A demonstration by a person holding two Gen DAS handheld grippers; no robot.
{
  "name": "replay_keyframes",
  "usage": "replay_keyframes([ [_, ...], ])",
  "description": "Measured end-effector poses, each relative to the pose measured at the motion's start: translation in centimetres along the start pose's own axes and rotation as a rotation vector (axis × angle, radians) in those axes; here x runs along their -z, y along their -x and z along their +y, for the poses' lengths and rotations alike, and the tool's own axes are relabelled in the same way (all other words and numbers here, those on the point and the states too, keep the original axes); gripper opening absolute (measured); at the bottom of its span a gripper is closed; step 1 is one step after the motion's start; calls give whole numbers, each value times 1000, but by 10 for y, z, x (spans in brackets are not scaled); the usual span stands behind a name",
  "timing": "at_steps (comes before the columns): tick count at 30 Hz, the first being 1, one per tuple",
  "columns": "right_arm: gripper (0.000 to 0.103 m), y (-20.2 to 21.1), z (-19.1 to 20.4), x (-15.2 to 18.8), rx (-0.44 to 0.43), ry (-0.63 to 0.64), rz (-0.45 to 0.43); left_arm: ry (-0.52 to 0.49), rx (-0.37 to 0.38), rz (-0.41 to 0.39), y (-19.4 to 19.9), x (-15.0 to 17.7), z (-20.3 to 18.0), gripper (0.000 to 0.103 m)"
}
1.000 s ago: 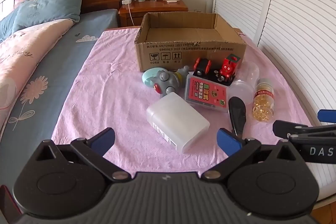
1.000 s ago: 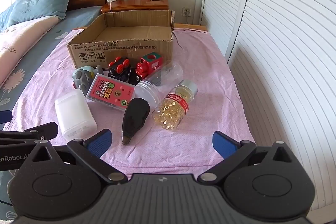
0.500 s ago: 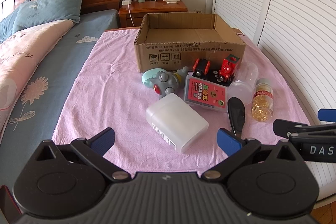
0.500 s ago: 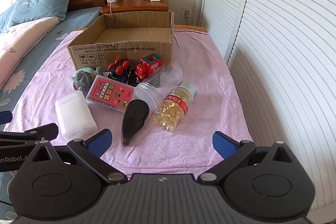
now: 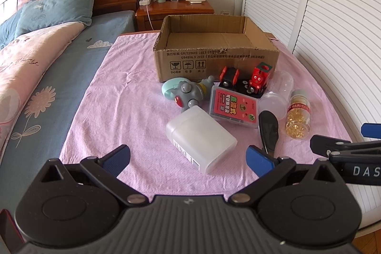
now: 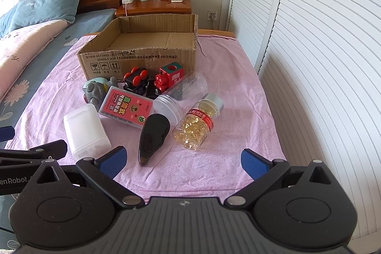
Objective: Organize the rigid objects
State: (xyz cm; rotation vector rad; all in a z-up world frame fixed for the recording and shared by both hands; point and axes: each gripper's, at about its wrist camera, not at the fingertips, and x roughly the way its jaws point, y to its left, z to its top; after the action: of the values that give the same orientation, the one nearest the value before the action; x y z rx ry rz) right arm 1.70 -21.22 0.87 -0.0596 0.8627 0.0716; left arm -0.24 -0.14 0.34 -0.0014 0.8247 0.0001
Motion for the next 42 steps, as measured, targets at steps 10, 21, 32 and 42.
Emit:
replay_keyframes([
  [10,103,1,1,0,-2,-1,-3,1,0,0,1,0,1,102],
  [21,103,2,1,0,-2,0,-3,2,0,0,1,-1,1,102],
  [32,103,4,1,0,-7,-2,-10,-13,5,-15,2,-3,1,102],
  [42,103,1,0,-2,-20,14,-19,-59,35,-43,-1,-5,2,102],
])
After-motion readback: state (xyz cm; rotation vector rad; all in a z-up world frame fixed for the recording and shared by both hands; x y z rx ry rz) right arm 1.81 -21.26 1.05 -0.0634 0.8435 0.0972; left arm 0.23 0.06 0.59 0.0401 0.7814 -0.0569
